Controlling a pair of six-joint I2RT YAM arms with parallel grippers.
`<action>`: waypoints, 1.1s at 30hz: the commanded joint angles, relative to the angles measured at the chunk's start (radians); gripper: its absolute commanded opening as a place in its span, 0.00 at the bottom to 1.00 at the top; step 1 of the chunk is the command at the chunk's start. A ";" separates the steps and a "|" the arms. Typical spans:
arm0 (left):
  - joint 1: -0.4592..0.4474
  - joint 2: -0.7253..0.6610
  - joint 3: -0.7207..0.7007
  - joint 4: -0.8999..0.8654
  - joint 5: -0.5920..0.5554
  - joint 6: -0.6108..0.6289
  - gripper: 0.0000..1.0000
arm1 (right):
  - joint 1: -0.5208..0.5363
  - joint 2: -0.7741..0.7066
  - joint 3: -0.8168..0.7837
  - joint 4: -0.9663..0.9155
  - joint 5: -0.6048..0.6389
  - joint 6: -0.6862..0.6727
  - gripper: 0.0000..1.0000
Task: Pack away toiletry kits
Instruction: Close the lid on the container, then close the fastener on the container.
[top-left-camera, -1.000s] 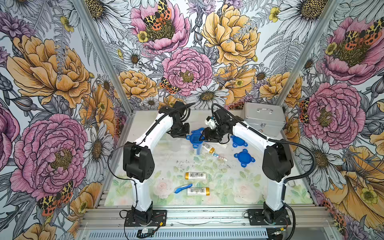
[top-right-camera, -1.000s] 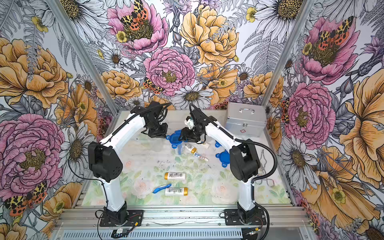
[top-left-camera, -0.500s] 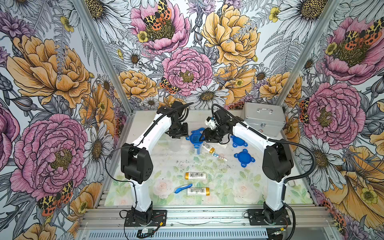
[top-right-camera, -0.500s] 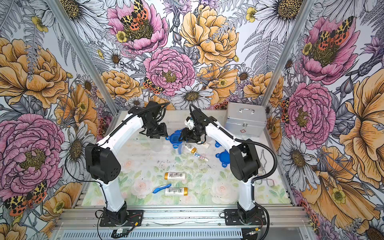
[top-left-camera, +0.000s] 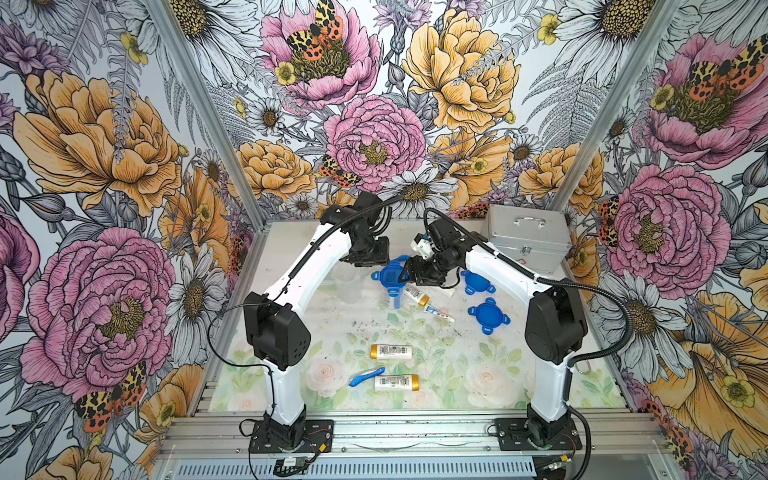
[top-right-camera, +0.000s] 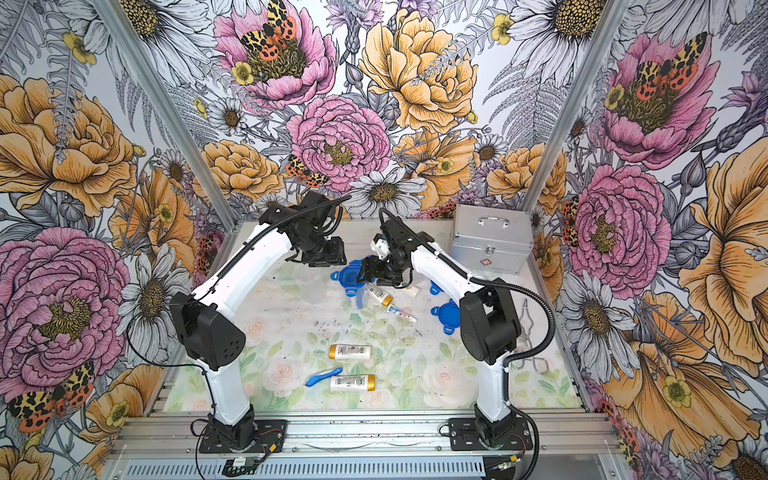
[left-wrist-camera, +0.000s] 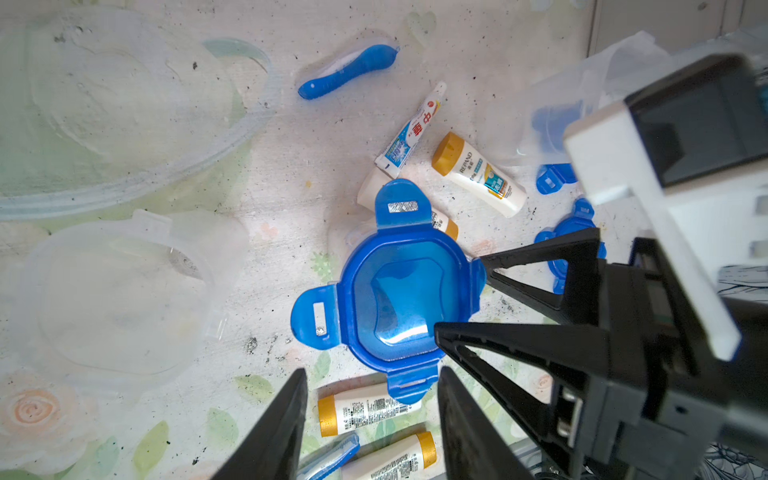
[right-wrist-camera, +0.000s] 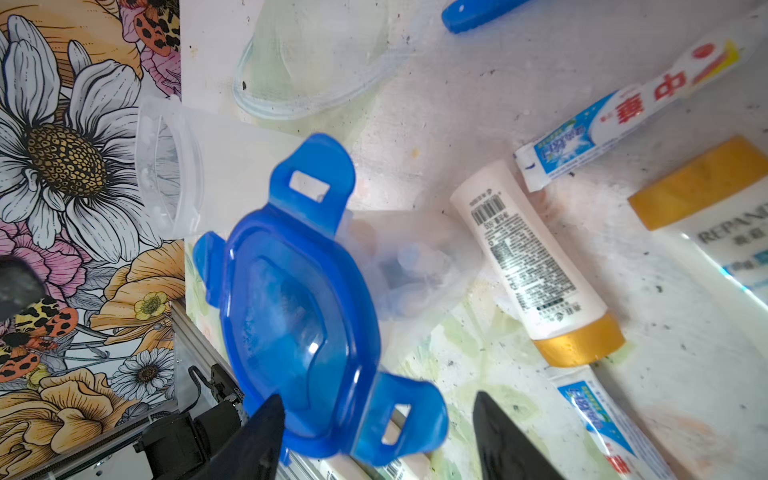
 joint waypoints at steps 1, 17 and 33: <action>0.001 0.036 0.020 -0.015 -0.015 0.004 0.47 | -0.002 -0.053 0.043 -0.046 0.045 -0.024 0.71; -0.008 0.085 -0.004 -0.013 -0.008 0.014 0.35 | 0.017 -0.009 0.129 -0.089 0.030 -0.047 0.60; -0.007 0.112 -0.052 0.005 0.030 -0.006 0.45 | 0.027 0.087 0.147 -0.089 -0.020 -0.053 0.55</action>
